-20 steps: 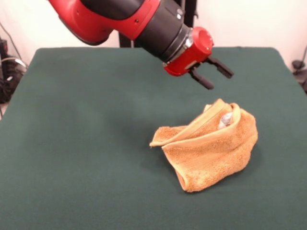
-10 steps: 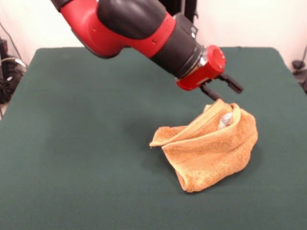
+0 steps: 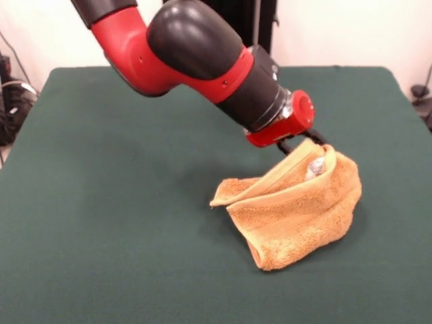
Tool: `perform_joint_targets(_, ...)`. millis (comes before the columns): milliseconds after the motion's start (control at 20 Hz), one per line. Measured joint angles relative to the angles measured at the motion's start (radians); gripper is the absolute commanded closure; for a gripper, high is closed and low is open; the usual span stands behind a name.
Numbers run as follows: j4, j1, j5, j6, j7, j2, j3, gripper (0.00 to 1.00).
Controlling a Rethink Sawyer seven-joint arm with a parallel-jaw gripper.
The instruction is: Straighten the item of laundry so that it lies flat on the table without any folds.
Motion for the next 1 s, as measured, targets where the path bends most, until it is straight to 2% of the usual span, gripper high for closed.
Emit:
perform_joint_targets(450,-0.049,0.015,-0.024,0.0,0.0,-0.004,-0.055,0.0)
perform_joint_targets(1000,-0.05,-0.013,-0.021,0.0,0.0,-0.059,-0.05,0.0)
